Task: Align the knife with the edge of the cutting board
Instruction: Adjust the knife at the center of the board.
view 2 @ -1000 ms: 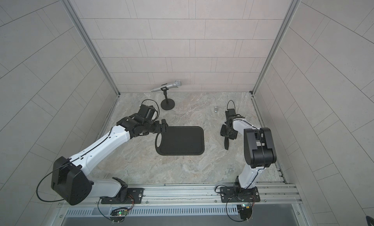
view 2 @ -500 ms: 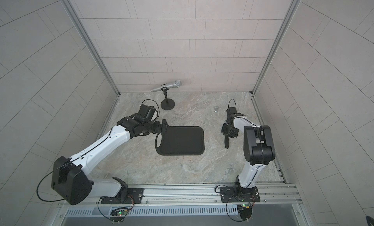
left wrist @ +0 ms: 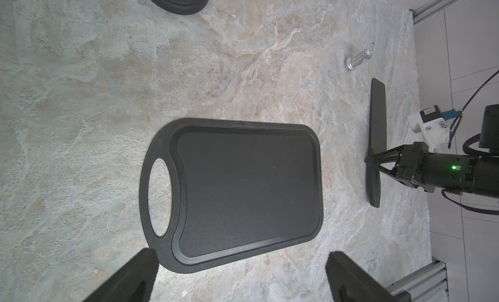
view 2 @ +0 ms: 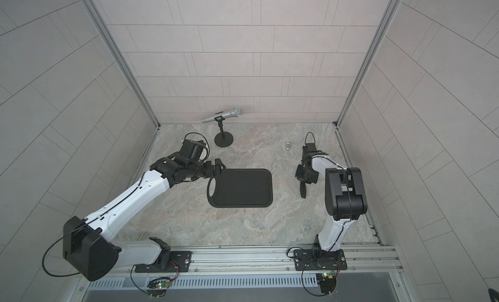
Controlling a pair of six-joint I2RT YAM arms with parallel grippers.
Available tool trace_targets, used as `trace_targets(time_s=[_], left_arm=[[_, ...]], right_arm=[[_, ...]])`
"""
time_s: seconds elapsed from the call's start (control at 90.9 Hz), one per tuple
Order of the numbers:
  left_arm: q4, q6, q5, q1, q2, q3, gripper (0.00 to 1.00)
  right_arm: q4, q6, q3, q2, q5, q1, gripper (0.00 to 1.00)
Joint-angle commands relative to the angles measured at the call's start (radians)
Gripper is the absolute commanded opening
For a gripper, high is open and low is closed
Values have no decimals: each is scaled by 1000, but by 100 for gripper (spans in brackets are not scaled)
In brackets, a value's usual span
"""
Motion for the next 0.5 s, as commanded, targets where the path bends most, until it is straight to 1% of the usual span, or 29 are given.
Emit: trace_targets(time_s=[0.0, 0.099, 0.484], left_arm=[[7, -4, 13, -3, -17, 18, 100], [7, -3, 4, -4, -22, 18, 100], [10, -1, 8, -4, -29, 12, 100]], right_arm=[[8, -5, -36, 48, -41, 3, 10], [8, -4, -41, 42, -46, 3, 0], [84, 30, -129, -71, -161, 3, 0]])
